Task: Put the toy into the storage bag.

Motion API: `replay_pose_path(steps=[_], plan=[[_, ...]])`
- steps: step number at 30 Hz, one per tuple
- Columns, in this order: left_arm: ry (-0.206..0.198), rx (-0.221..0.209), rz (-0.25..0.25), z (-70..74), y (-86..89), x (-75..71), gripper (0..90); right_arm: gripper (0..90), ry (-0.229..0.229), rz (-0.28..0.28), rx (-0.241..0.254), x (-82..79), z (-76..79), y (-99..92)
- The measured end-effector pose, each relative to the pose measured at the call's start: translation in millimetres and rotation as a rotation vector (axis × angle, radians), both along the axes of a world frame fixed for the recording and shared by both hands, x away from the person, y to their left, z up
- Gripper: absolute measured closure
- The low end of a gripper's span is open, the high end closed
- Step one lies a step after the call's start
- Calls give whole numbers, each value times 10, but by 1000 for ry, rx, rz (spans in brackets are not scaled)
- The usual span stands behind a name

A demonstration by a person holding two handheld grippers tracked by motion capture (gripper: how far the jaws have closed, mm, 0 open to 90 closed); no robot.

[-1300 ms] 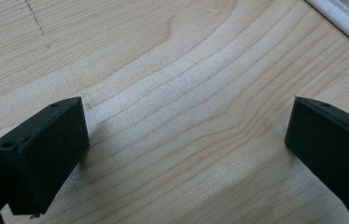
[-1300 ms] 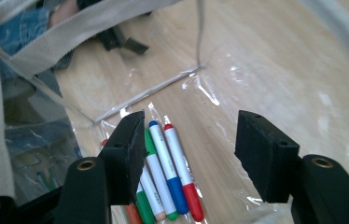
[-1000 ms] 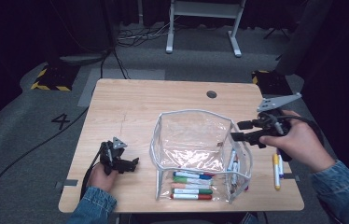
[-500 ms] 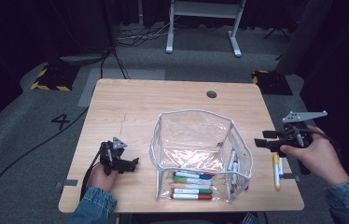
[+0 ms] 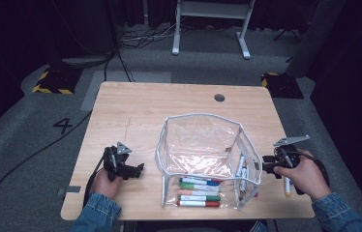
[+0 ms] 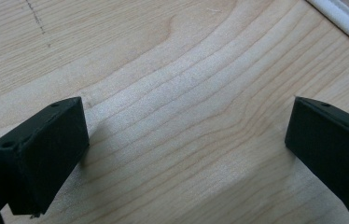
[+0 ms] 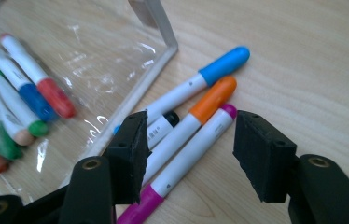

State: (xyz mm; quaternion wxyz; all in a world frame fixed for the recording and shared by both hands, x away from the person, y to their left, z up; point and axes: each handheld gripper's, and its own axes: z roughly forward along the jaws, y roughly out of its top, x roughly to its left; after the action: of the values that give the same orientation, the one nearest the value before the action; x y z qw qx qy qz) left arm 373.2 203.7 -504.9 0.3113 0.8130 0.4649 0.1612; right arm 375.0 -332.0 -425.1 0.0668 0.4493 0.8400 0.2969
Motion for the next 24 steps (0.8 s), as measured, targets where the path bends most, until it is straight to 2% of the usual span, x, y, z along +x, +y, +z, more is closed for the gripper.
replay_pose_path(steps=[6,10,15,19,24], plan=[[0,0,0,0,0,0,0,463,49,-11,-28,14,-260,7],[-3,0,0,-1,1,-1,0,471,74,-11,-6,11,-335,11],[-3,0,0,-1,0,-1,0,481,91,-18,-41,15,-404,13],[-3,0,1,-2,0,-3,0,557,98,-38,-82,3,-429,18],[-1,0,1,-2,0,-6,0,668,120,-102,-138,-11,-419,9]])
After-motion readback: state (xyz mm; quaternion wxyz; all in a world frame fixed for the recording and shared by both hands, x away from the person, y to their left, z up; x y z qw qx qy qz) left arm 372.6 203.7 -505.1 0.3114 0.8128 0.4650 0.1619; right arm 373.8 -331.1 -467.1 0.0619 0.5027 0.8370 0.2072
